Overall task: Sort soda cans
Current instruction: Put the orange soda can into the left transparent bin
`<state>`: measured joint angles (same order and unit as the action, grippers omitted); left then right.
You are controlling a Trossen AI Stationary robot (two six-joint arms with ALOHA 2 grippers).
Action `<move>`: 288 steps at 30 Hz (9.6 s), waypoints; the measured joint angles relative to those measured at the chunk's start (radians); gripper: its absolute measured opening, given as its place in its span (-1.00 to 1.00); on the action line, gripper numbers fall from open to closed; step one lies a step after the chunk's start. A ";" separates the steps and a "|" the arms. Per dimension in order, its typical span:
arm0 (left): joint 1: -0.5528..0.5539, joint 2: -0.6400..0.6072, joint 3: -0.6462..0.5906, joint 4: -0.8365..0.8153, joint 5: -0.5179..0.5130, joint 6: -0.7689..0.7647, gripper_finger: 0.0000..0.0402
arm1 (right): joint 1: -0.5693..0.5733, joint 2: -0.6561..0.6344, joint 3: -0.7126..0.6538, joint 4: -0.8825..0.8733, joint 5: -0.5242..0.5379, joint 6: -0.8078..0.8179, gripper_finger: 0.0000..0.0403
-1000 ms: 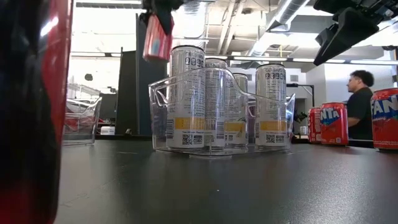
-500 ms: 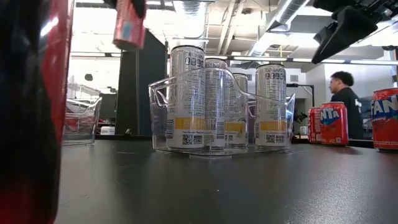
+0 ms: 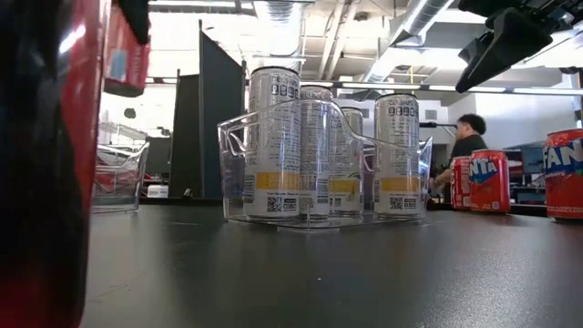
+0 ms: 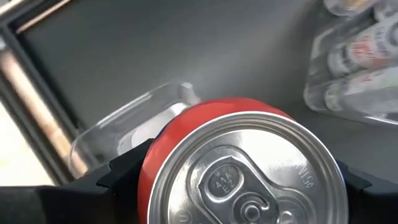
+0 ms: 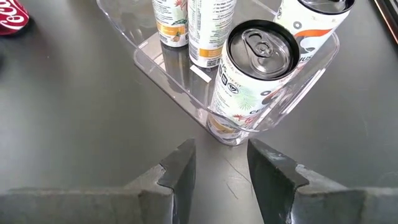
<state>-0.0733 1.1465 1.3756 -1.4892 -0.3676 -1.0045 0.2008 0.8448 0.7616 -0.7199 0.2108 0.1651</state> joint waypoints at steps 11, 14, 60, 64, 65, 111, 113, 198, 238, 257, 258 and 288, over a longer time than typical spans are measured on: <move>0.001 -0.130 -0.236 -0.001 -0.009 -0.173 0.53 | 0.000 0.000 0.000 0.015 0.000 -0.008 -0.20; 0.016 -0.159 -0.303 0.011 -0.012 -0.207 0.53 | 0.000 0.000 0.000 0.015 0.000 -0.009 -0.20; 0.334 -0.251 -0.725 0.349 0.022 -0.069 0.53 | 0.000 0.000 0.000 0.017 0.000 -0.007 -0.20; 0.334 -0.251 -0.725 0.353 0.021 -0.065 0.53 | 0.000 0.000 0.000 0.017 0.000 -0.006 -0.20; 0.334 -0.251 -0.725 0.358 0.022 -0.064 0.54 | 0.000 0.000 0.000 0.017 0.000 -0.006 -0.20; 0.333 -0.251 -0.565 0.214 0.014 0.009 0.73 | 0.000 0.000 0.000 0.017 0.000 0.003 -0.20; 0.333 -0.251 -0.553 0.212 0.010 0.018 0.73 | 0.000 0.000 0.000 0.017 0.000 0.004 -0.20; 0.100 0.164 -0.562 0.140 0.118 -0.015 -0.81 | 0.000 0.000 0.000 0.019 0.000 0.027 -0.20; 0.009 0.061 -0.256 0.387 -0.147 0.337 -0.37 | -0.030 0.000 0.000 0.174 0.000 -0.005 -0.20; 0.017 0.065 -0.342 1.062 -0.349 0.959 -0.28 | -0.408 0.012 0.180 0.112 0.041 0.172 -0.04; 0.022 0.065 -0.362 1.060 -0.348 0.952 -0.28 | -0.448 0.019 0.203 0.068 0.043 0.205 0.06; 0.243 -0.047 -0.582 1.204 0.115 1.200 -0.28 | -1.058 0.565 0.707 -0.724 -0.030 0.389 0.84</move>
<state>0.1693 1.0990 0.7939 -0.2853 -0.2529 0.1951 -0.8575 1.4100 1.4685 -1.4441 0.1805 0.5539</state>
